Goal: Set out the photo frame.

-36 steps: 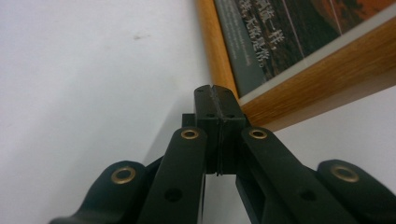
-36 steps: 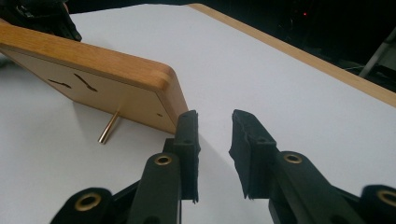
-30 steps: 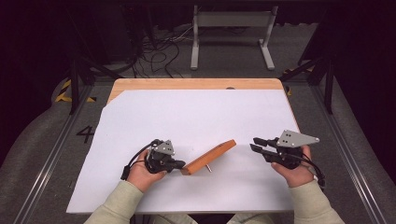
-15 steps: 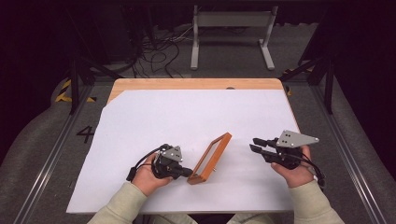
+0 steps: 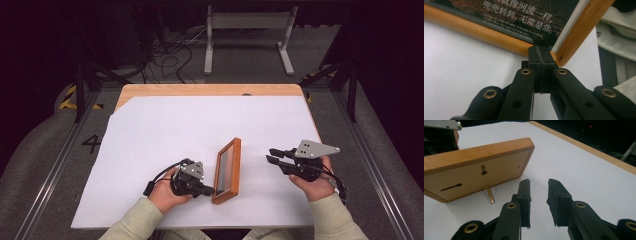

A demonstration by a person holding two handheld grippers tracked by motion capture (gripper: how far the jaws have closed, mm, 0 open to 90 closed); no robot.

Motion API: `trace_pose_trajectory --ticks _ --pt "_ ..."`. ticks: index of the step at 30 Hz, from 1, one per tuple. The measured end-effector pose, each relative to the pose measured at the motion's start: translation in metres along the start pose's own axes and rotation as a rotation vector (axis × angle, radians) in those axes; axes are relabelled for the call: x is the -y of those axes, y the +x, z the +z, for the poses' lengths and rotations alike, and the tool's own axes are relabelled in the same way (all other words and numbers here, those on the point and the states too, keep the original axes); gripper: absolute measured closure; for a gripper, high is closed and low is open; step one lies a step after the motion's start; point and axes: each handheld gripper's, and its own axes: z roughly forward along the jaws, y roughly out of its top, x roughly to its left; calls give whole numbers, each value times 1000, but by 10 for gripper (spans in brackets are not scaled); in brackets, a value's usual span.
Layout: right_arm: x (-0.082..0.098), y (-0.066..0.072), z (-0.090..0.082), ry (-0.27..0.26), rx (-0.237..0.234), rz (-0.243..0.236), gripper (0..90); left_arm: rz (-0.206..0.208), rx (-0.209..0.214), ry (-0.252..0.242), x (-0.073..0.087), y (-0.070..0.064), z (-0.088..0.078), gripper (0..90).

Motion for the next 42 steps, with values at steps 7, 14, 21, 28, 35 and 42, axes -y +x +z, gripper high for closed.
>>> trace_pose_trajectory --ticks 7,14,21,28,35,42 --pt "-1 -1 -2 -8 0 3 727 20 48 -7 -8 -4 12 900" --pt "-2 0 -4 -10 -9 18 728 23 69 -18 -14 -4 20 900" --pt "-2 -1 -9 -14 9 42 716 35 73 -20 -24 -7 30 899" --pt "-1 -3 -11 -10 28 89 713 42 68 -32 -33 -8 40 899" --pt "-3 -2 -11 -11 28 75 713 24 70 -23 -33 -8 40 900" --pt "-7 1 -11 -14 17 98 673 -12 78 -88 -28 -8 17 832"
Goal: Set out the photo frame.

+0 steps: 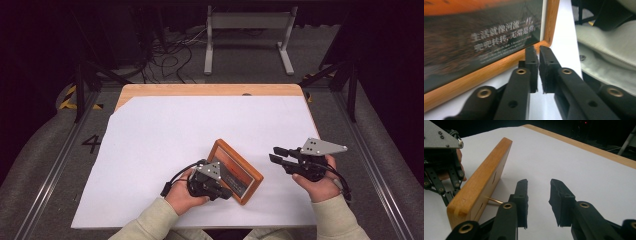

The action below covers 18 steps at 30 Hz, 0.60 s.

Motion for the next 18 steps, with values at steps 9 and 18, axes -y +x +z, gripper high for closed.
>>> trace_pose_trajectory --ticks 9,18 --pt "-8 6 -1 0 -19 27 655 -20 -59 -52 5 -5 -28 680" --pt "-17 12 0 -4 -48 37 615 -62 -134 -111 21 -3 -57 589"
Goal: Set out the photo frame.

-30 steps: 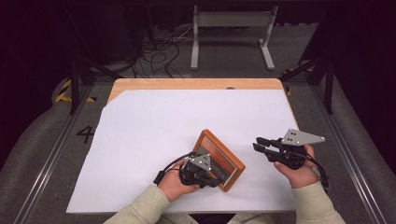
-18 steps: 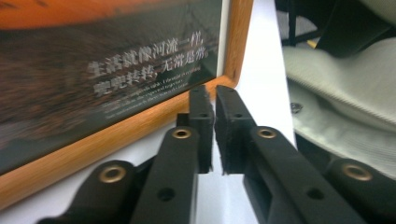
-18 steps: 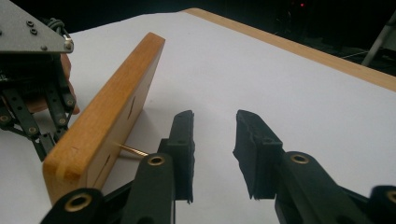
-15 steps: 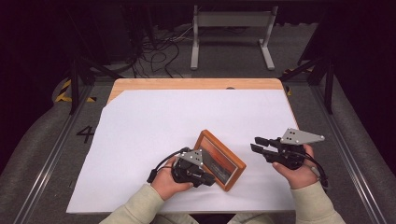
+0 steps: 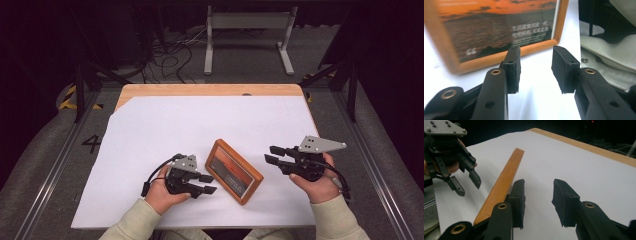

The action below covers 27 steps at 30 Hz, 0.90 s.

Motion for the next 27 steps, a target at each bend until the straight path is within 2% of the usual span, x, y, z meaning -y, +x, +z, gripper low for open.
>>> trace_pose_trajectory --ticks 6,9,12,15,19,23,27 --pt "-11 7 6 8 -33 20 586 -13 -73 -15 5 5 -10 544" --pt "-17 10 10 21 -41 21 585 -20 -81 -15 7 8 -12 532" --pt "-27 14 17 62 -46 20 581 -28 -93 -26 9 11 -16 523" --pt "-34 14 23 105 -31 41 594 -37 -107 -32 10 13 -20 506" --pt "-38 16 34 156 -39 65 590 -47 -127 -44 14 18 -27 490" --pt "-41 18 44 205 -58 82 585 -64 -131 -57 16 20 -32 485" --pt "-46 22 52 244 -67 120 578 -74 -132 -75 15 21 -36 463"
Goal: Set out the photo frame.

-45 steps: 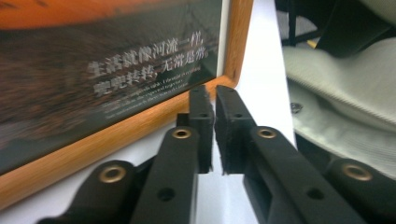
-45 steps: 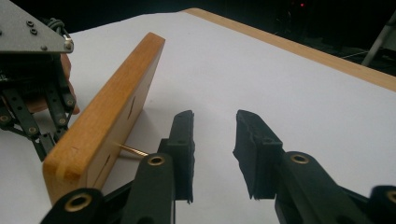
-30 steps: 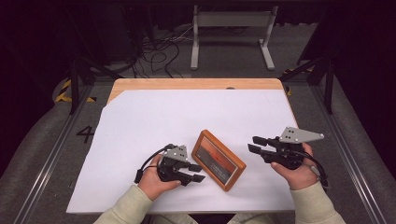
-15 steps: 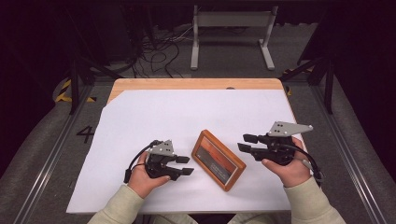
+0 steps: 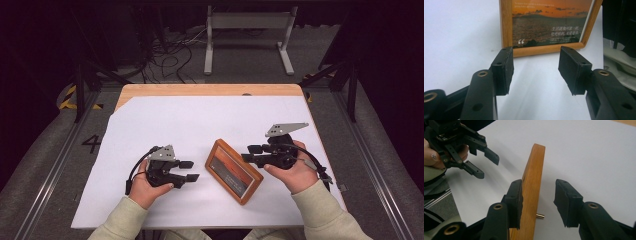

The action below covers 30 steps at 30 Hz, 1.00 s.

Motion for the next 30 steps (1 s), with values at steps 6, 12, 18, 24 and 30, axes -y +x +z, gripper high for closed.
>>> trace_pose_trajectory --ticks 6,12,18,24,30 --pt "-7 1 14 88 -8 22 543 -8 -4 -5 2 1 -2 455" --pt "-9 1 27 128 -15 23 537 -15 -5 -12 3 3 -5 444" --pt "-9 1 40 185 -15 45 533 -22 -6 -10 4 3 -4 439" --pt "-8 2 49 228 -19 60 545 -18 -7 -9 4 3 -3 438" --pt "-7 3 57 282 -28 67 635 -19 -6 -6 4 4 -2 437"
